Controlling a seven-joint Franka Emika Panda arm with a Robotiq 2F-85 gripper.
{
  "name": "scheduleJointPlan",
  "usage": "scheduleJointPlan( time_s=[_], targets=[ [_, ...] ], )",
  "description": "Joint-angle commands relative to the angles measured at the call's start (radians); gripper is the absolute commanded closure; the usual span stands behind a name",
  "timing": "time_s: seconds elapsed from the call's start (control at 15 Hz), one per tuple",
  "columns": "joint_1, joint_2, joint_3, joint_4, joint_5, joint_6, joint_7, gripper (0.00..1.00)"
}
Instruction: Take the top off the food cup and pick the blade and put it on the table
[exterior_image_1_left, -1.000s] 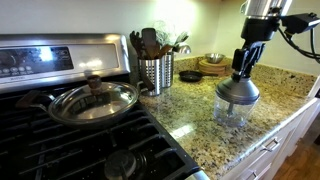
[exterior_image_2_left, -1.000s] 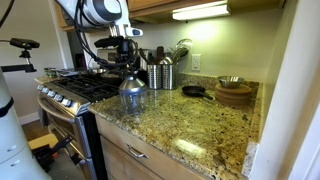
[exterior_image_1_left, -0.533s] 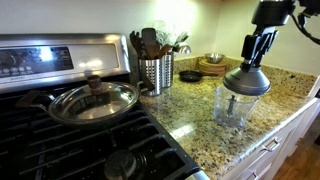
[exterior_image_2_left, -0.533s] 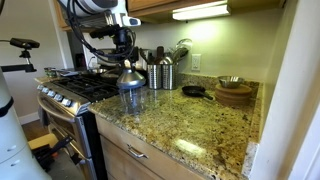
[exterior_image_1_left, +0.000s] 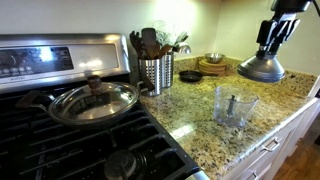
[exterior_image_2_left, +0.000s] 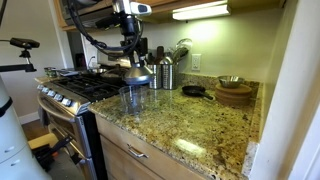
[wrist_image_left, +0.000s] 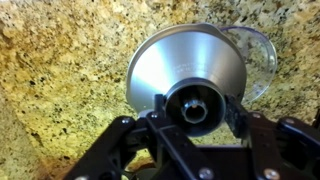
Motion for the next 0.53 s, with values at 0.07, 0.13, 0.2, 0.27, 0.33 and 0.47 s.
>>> scheduleJointPlan(
  time_s=[0.07, 0.13, 0.2, 0.27, 0.33, 0.47],
  targets=[
    [-0.070, 0.064, -0.065, 0.026, 0.001, 0.045, -0.008, 0.65],
    [-0.080, 0.079, -0.074, 0.028, 0.002, 0.059, -0.005, 0.65],
    [-0.091, 0.104, -0.082, 0.030, 0.004, 0.085, 0.003, 0.65],
    [-0.098, 0.125, -0.091, 0.033, 0.008, 0.107, 0.004, 0.65],
    [-0.105, 0.160, -0.100, 0.040, 0.016, 0.138, 0.009, 0.65],
    [-0.112, 0.226, -0.113, 0.059, 0.034, 0.183, 0.019, 0.65]
  ],
)
